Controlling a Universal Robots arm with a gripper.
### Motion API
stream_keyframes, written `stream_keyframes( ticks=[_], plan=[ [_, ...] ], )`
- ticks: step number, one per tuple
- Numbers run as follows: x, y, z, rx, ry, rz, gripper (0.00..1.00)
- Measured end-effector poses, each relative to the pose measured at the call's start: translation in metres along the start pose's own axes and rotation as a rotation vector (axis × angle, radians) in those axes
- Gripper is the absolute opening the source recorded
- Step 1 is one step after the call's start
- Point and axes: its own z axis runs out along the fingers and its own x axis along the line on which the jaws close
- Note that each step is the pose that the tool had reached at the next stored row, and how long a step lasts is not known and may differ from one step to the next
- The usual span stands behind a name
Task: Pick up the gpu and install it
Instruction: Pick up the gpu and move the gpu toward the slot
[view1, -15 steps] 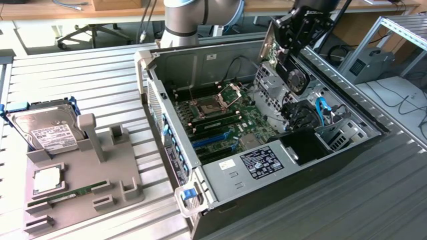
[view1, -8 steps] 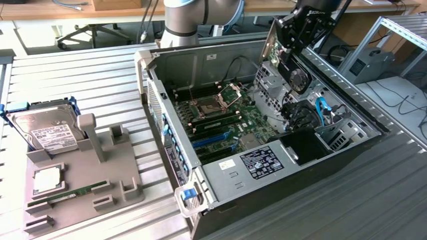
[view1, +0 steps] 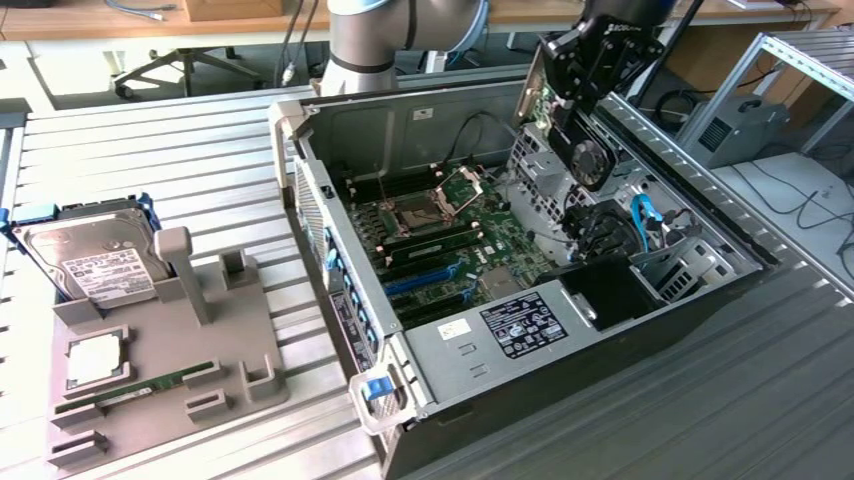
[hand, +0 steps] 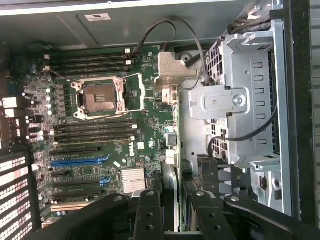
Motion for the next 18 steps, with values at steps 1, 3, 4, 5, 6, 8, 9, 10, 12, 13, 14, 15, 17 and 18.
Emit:
stream_keyframes(
  ticks=[1, 3, 4, 5, 6, 8, 9, 10, 12, 13, 14, 15, 17, 18],
  plan=[
    [0.0003, 0.0, 0.0001, 0.0, 0.0, 0.0, 0.27],
    [0.001, -0.0001, 0.0004, 0.0002, 0.0, 0.0, 0.27],
    [0.0013, -0.0001, 0.0006, 0.0001, 0.0, 0.0, 0.27],
    [0.0015, -0.0001, 0.0008, 0.0002, 0.0, 0.0, 0.27],
    [0.0018, -0.0001, 0.001, 0.0002, 0.0, 0.0, 0.27],
    [0.0022, -0.0002, 0.0013, 0.0002, 0.0, 0.0, 0.27],
    [0.0028, -0.0003, 0.0016, 0.0002, 0.0, 0.0, 0.27],
    [0.0032, -0.0003, 0.0018, 0.0002, 0.0, 0.0, 0.27],
    [0.0036, -0.0004, 0.0021, 0.0002, 0.0, 0.0, 0.27],
    [0.0039, -0.0004, 0.0022, 0.0002, 0.0, 0.0, 0.27],
    [0.0039, -0.0004, 0.0023, 0.0002, 0.0, 0.0, 0.27],
    [0.0041, -0.0004, 0.0025, 0.0003, 0.0, 0.0, 0.27],
    [0.0044, -0.0005, 0.0027, 0.0003, 0.0, 0.0, 0.27],
    [0.0045, -0.0005, 0.0029, 0.0002, 0.0, 0.0, 0.27]
  ],
)
